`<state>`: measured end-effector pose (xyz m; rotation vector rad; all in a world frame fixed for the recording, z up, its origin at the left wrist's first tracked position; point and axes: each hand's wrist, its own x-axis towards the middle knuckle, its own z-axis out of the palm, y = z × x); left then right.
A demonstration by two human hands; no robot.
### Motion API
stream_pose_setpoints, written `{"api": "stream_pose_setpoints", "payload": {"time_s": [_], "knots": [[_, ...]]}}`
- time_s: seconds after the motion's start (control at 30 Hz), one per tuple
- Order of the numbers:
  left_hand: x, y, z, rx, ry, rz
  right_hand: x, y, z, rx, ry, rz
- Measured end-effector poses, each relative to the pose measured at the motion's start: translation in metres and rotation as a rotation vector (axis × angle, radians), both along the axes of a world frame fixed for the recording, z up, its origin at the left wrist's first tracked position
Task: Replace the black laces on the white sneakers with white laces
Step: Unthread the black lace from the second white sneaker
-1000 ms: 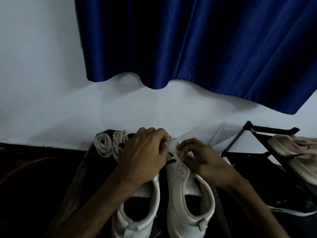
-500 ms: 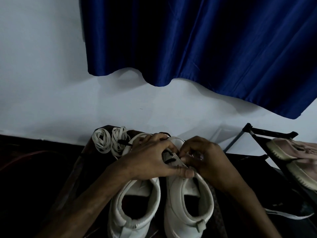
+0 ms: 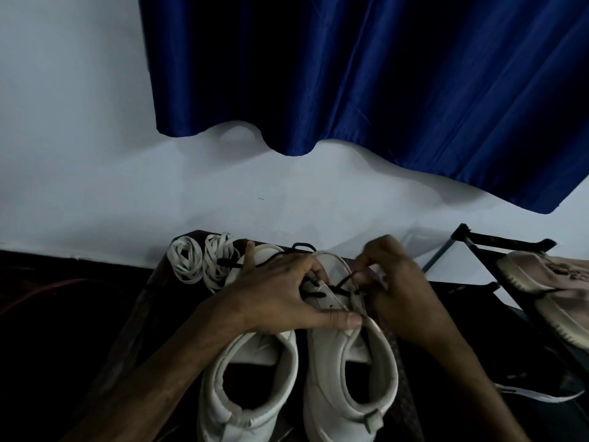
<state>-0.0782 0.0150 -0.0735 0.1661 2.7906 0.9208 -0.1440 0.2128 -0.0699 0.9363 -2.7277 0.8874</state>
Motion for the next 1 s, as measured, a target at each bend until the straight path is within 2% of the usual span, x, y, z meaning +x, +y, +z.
{"api": "stream_pose_setpoints", "payload": {"time_s": [0.1,0.17,0.23,0.33,0.43,0.5,0.67,0.73,0.87,1.0], "knots": [[0.002,0.002,-0.001,-0.003,0.024,0.014,-0.010,0.023,-0.007,-0.243,-0.103,-0.233],[0.005,0.003,-0.002,0.003,0.039,0.026,-0.012,0.026,-0.017,-0.272,-0.184,-0.301],[0.007,0.002,-0.002,0.017,0.053,0.035,-0.007,0.021,-0.014,-0.222,-0.170,-0.220],[0.006,0.002,-0.001,0.018,0.072,0.043,0.002,0.010,0.016,-0.167,-0.133,0.025],[0.007,0.003,-0.002,0.022,0.097,0.054,0.006,-0.005,0.024,0.215,-0.135,0.178],[0.007,0.003,-0.002,0.018,0.114,0.047,0.006,-0.012,0.018,0.301,-0.144,0.145],[0.009,0.003,-0.002,0.025,0.150,0.067,0.006,-0.017,0.017,0.348,-0.154,0.116],[0.009,0.003,-0.002,0.013,0.156,0.074,0.010,-0.022,0.014,0.378,-0.092,0.073],[0.006,0.004,-0.003,0.021,0.149,0.090,0.013,-0.022,0.008,0.235,0.003,0.066],[0.006,0.005,-0.005,-0.016,0.129,0.083,0.015,-0.016,0.009,0.329,0.121,0.035]]}}
